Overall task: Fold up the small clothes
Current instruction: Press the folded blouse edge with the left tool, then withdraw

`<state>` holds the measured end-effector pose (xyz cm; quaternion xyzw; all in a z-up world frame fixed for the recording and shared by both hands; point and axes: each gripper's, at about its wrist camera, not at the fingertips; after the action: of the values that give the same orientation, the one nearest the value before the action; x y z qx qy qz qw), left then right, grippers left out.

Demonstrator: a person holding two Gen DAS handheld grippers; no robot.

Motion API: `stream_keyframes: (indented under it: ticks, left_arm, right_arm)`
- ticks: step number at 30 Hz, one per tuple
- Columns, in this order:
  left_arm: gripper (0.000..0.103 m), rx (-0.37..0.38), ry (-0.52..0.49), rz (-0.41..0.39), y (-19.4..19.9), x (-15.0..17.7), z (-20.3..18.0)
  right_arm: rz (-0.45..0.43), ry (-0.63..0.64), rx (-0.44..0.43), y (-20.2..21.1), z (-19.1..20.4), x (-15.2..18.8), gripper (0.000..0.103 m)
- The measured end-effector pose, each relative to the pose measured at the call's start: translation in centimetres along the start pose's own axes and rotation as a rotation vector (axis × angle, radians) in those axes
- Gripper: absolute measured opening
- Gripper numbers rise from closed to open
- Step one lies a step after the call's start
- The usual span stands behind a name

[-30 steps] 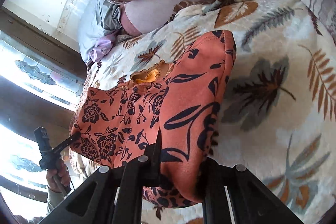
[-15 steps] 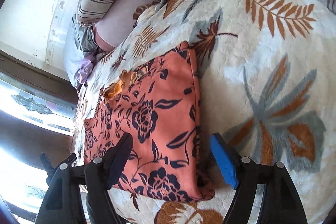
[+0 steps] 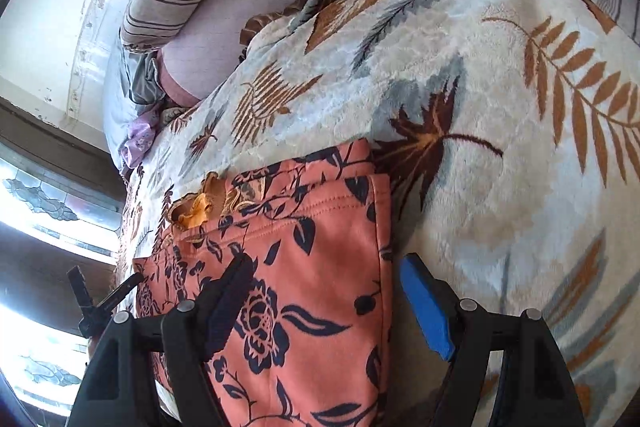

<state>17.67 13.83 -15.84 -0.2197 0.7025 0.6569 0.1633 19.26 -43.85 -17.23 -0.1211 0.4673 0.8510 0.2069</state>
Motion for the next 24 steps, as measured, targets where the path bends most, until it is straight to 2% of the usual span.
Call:
stream_keyframes:
  ticks: [2, 3, 4, 5, 6, 7, 9, 11, 14, 17, 21, 22, 23, 24]
  left_arm:
    - [0.038, -0.002, -0.004, -0.008, 0.0, -0.1, -0.1]
    - [0.037, 0.001, -0.005, -0.01, 0.1, -0.2, -0.2]
    - [0.033, 0.006, -0.006, -0.012, 0.2, -0.3, -0.3]
    - [0.028, 0.007, -0.008, -0.015, 0.2, -0.4, -0.4]
    - [0.015, 0.004, -0.014, -0.013, 0.2, -0.5, -0.5]
    - [0.007, -0.001, -0.022, -0.009, 0.2, -0.6, -0.6]
    - [0.004, -0.004, -0.035, -0.027, 0.5, -0.6, -0.8]
    - [0.004, -0.007, -0.042, -0.078, 1.7, -0.7, -0.9]
    - [0.004, 0.009, -0.019, -0.157, 4.3, -0.7, -0.6]
    - [0.004, 0.006, -0.012, -0.193, 5.0, -0.6, -0.3]
    - [0.006, -0.044, 0.021, -0.119, 0.6, -1.0, 0.4]
    - [0.009, -0.058, 0.028, -0.072, -1.1, -0.9, 0.6]
    - [0.012, -0.067, 0.031, -0.009, -2.7, -0.8, 0.7]
    - [0.013, -0.069, 0.03, -0.011, -2.9, -0.6, 0.7]
  right_arm:
    - [0.022, 0.021, 0.093, -1.4, 0.2, -0.9, 0.078]
    - [0.027, 0.005, 0.116, -2.0, 0.0, -1.2, 0.078]
    - [0.034, -0.016, 0.098, -2.4, -0.2, -1.3, 0.073]
    - [0.046, -0.023, 0.087, -2.8, -0.2, -1.4, 0.062]
    - [0.056, -0.016, 0.101, -3.0, 0.1, -1.4, 0.033]
    - [0.05, 0.003, 0.112, -2.9, 0.4, -1.3, 0.031]
    - [0.043, 0.037, 0.138, -2.4, 1.3, -1.3, 0.016]
    - [0.005, 0.085, 0.172, -1.1, 2.5, -1.5, 0.01]
    - [-0.068, 0.191, 0.209, 1.2, 5.5, -2.3, 0.009]
    - [-0.096, 0.269, 0.23, 1.8, 7.5, -3.1, 0.009]
    - [-0.083, 0.261, 0.283, -1.9, 6.3, -4.2, 0.009]
    - [-0.07, 0.245, 0.299, -3.3, 5.2, -4.2, 0.01]
    - [-0.021, 0.196, 0.294, -4.8, 3.9, -4.0, 0.011]
    - [0.025, 0.135, 0.27, -6.0, 2.7, -3.8, 0.013]
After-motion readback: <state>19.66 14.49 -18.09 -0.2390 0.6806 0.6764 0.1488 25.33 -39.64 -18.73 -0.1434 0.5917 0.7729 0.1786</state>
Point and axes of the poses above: each gripper's, at about its wrist camera, not at the fingertips, and y roughly against the way its jaws point, z to its left, x to its underside, and after that the axes turned 2 degrees about y, right-handed
